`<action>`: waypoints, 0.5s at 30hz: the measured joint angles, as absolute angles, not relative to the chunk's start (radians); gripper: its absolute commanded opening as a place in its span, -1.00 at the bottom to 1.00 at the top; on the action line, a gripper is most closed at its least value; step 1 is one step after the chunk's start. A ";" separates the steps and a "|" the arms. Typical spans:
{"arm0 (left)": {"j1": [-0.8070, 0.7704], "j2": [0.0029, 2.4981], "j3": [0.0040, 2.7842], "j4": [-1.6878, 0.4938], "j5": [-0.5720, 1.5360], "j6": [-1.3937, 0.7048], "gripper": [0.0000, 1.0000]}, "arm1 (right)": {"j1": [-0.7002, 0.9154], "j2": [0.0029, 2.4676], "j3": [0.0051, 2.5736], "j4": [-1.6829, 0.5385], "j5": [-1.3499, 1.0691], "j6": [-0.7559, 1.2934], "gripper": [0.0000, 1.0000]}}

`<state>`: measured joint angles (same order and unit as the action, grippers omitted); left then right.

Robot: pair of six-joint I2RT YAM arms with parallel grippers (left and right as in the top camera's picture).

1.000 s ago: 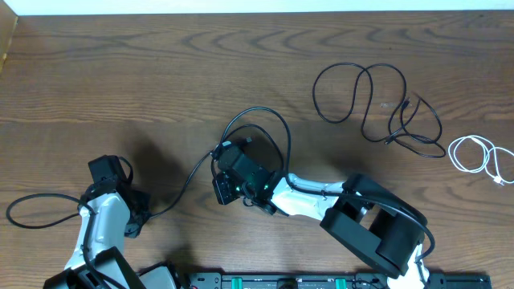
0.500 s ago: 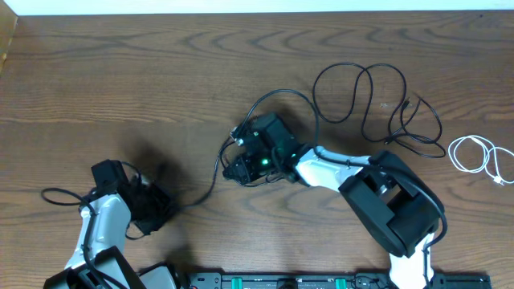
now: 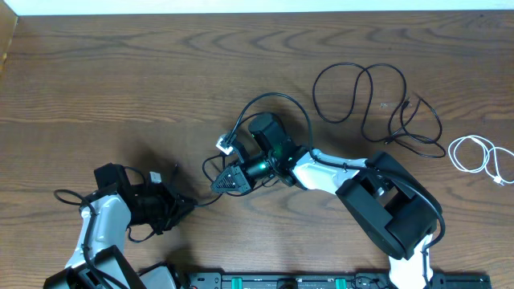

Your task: Untangle cables

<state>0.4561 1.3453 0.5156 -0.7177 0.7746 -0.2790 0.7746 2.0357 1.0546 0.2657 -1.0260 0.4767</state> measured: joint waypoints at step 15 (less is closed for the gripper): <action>0.456 1.346 0.516 -0.801 1.021 -0.272 -0.66 | 0.812 2.036 1.054 0.251 -1.036 0.335 -0.67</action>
<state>0.4557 1.3457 0.5156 -0.8005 1.0214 -0.2722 0.8120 2.0357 1.0542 0.2508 -1.0355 0.3347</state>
